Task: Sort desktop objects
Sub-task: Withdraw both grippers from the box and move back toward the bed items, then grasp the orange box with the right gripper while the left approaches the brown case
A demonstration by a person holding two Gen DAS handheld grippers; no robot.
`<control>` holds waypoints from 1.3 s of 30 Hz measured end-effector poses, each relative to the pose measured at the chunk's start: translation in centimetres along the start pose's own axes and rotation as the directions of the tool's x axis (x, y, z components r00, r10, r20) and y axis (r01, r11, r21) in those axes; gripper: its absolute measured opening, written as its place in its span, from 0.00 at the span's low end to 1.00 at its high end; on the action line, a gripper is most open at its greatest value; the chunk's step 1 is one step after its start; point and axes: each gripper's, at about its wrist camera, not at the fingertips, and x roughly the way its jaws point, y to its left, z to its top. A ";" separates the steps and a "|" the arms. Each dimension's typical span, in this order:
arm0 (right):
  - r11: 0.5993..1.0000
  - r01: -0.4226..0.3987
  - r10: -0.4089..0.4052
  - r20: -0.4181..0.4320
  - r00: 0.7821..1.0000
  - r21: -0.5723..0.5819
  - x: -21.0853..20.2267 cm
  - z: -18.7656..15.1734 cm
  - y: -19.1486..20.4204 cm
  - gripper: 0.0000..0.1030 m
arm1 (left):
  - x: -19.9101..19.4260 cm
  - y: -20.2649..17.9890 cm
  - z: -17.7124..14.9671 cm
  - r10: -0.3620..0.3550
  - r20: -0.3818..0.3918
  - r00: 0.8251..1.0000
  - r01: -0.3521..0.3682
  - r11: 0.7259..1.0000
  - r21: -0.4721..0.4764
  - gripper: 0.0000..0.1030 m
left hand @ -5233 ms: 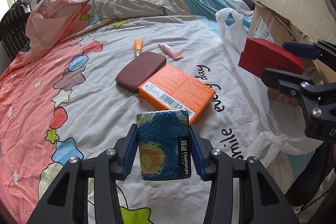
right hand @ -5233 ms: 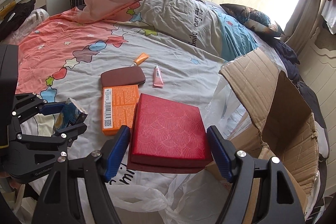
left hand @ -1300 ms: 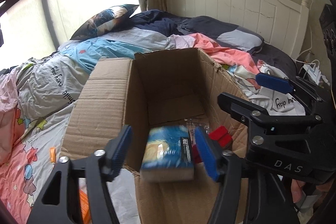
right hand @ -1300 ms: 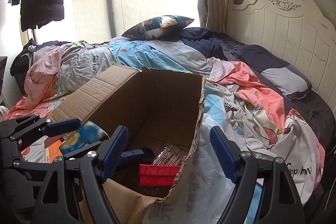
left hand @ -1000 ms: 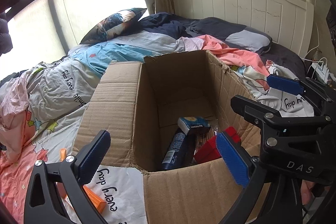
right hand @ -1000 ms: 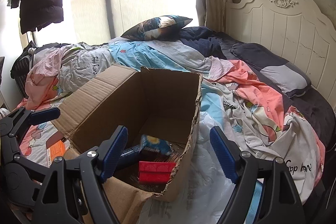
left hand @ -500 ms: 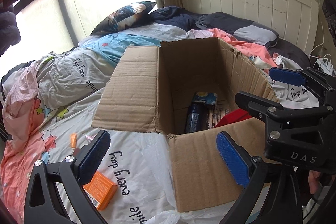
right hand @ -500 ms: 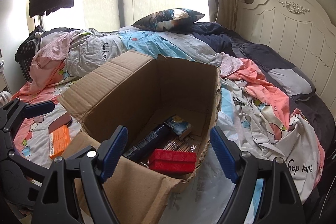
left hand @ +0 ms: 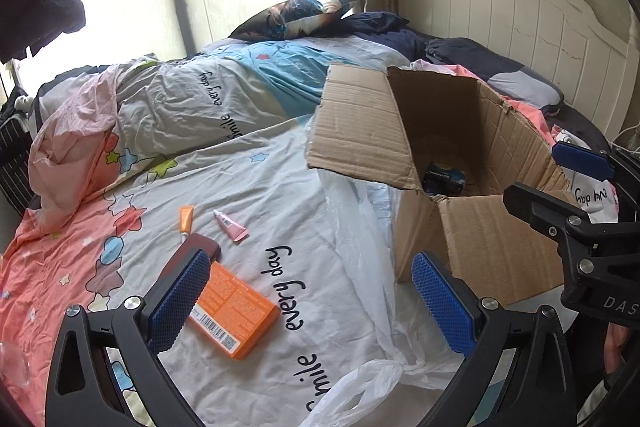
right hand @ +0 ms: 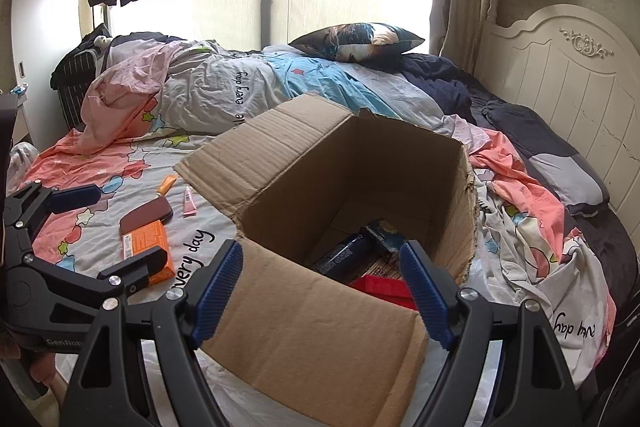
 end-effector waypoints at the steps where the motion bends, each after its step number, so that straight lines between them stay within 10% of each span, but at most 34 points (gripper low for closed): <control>1: 1.000 -0.004 0.004 -0.001 1.000 -0.006 0.0 0.0 0.4 0.76 | -0.2 0.5 -0.3 0.002 -0.001 1.000 -0.002 1.000 -0.007 1.00; 39: 0.936 -0.245 0.205 -0.174 0.963 -0.252 7.9 -1.8 18.2 0.76 | 3.7 17.6 -10.8 0.144 -0.198 0.970 -0.185 0.961 -0.206 1.00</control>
